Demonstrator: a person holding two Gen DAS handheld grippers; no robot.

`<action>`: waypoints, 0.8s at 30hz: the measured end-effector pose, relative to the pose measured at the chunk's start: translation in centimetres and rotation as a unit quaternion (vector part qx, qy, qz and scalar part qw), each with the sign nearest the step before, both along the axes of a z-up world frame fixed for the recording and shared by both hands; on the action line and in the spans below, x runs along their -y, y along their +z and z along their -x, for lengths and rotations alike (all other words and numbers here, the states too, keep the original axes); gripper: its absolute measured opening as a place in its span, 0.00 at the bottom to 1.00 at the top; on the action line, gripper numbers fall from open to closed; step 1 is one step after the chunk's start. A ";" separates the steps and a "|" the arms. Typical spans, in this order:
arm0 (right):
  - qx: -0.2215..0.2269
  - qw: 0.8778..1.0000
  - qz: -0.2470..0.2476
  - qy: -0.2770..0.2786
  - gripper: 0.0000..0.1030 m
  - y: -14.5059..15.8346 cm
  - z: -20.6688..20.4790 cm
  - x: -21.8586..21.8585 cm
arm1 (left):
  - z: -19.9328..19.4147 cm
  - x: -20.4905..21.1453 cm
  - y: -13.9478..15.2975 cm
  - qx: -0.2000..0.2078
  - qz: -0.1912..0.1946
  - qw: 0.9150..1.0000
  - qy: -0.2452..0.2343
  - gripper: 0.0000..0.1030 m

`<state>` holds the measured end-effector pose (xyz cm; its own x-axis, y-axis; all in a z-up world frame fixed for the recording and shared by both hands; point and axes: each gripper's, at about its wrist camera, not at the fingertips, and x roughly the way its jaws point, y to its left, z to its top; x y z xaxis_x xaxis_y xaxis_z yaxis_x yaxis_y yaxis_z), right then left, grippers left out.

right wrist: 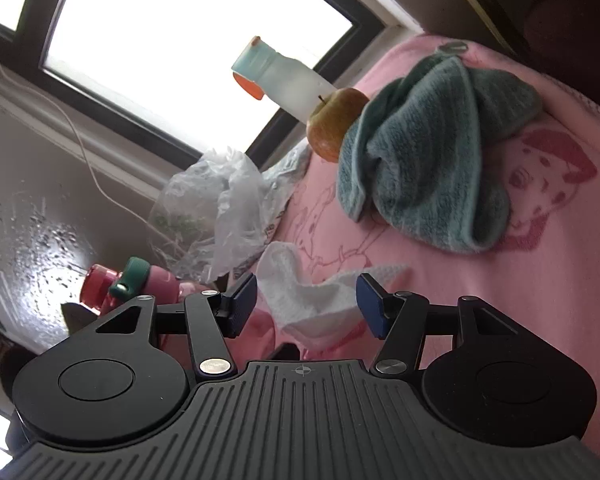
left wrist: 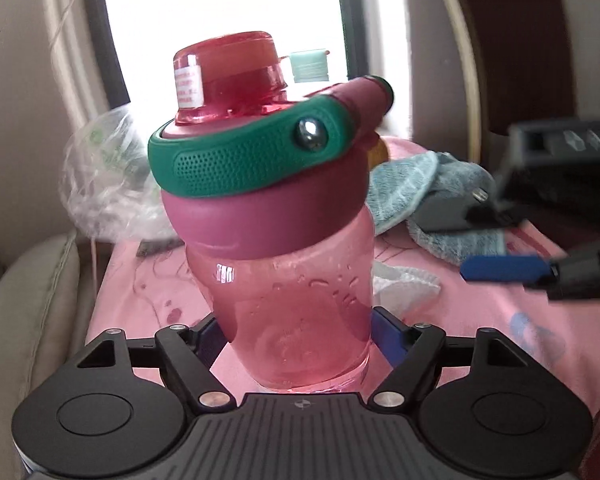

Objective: Clean container
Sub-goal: 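Regrip the tissue with the right gripper and wipe the bottle again, then lower the pink bottle onto the cloth with the left gripper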

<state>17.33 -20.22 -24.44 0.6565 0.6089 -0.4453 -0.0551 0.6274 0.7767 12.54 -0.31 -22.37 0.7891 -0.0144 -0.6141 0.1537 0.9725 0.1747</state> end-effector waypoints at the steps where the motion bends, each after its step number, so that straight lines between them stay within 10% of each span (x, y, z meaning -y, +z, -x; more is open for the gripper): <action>1: 0.003 1.000 0.004 0.003 0.60 0.1 -0.4 -0.3 | 0.1 -0.2 0.0 0.002 -0.002 1.000 -0.015 0.72; 10: -0.008 0.998 0.008 0.064 0.60 -0.6 -5.0 -3.8 | -0.2 -4.2 0.3 -0.013 0.014 0.985 -0.173 0.72; 15: -0.052 0.996 -0.005 0.074 0.57 -3.0 -6.7 -5.6 | 0.2 -4.2 0.3 -0.009 0.016 0.984 -0.177 0.72; 21: -0.057 0.995 0.048 0.059 0.15 -4.0 -5.7 -5.7 | 0.5 -3.3 0.2 -0.009 0.016 0.991 -0.133 0.72; 24: -0.060 0.997 0.030 0.043 0.12 -3.6 -4.4 -4.4 | 0.7 -2.8 0.3 -0.017 0.016 0.994 -0.106 0.72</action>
<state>21.76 -15.86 -28.07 0.5427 0.6298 -0.5557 -0.0187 0.6705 0.7417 11.88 2.47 -22.12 0.7453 -0.1989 -0.6364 0.3612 0.9227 0.1347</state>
